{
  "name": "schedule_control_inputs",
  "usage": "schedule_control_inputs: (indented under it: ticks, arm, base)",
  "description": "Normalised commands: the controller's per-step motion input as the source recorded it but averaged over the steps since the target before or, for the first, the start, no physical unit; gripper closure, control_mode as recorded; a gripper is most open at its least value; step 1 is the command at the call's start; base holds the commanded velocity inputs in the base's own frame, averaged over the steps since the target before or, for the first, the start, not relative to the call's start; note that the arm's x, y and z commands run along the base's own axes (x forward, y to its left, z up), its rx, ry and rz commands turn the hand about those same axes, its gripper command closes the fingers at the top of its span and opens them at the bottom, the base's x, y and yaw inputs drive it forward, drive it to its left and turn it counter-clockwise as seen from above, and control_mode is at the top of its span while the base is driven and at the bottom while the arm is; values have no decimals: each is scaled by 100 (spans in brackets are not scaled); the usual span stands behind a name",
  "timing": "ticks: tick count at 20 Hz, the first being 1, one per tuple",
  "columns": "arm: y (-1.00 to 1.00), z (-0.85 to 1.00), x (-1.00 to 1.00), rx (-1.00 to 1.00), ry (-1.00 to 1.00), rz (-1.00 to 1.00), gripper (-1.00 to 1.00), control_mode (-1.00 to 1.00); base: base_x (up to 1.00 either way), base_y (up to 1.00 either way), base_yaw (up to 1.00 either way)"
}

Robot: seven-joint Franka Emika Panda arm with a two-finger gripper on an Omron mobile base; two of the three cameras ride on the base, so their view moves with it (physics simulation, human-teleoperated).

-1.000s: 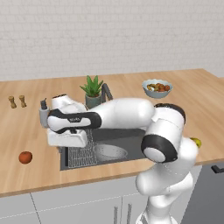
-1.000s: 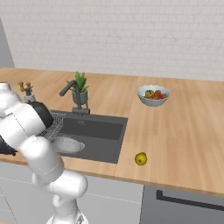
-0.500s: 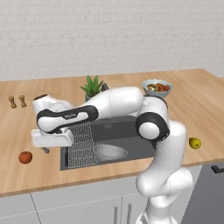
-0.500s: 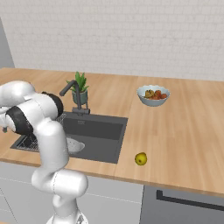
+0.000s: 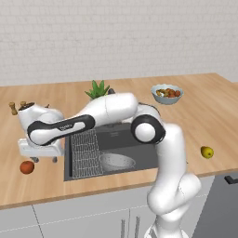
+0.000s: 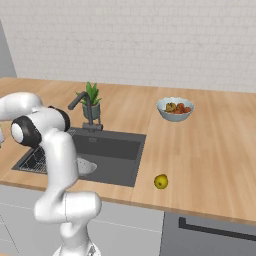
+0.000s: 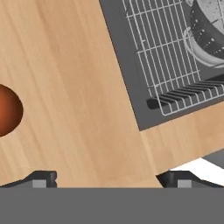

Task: Put the colander in the sink, put the pear, orange in the colander, and turn on the sink faucet and pour water over the colander.

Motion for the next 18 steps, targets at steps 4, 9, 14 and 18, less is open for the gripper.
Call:
schedule_control_inputs:
  ticks: [4,9,14,18]
  arm:
    - [27,0,32,0,0,10,-100,-100]
    - [24,-6,29,0,0,11,-100,-100]
    - [26,-25,24,3,0,9,-100,-100]
    - [35,-34,23,0,0,9,-100,-100]
  base:
    - [0,0,0]
    - [0,0,0]
    - [0,0,0]
    - [0,0,0]
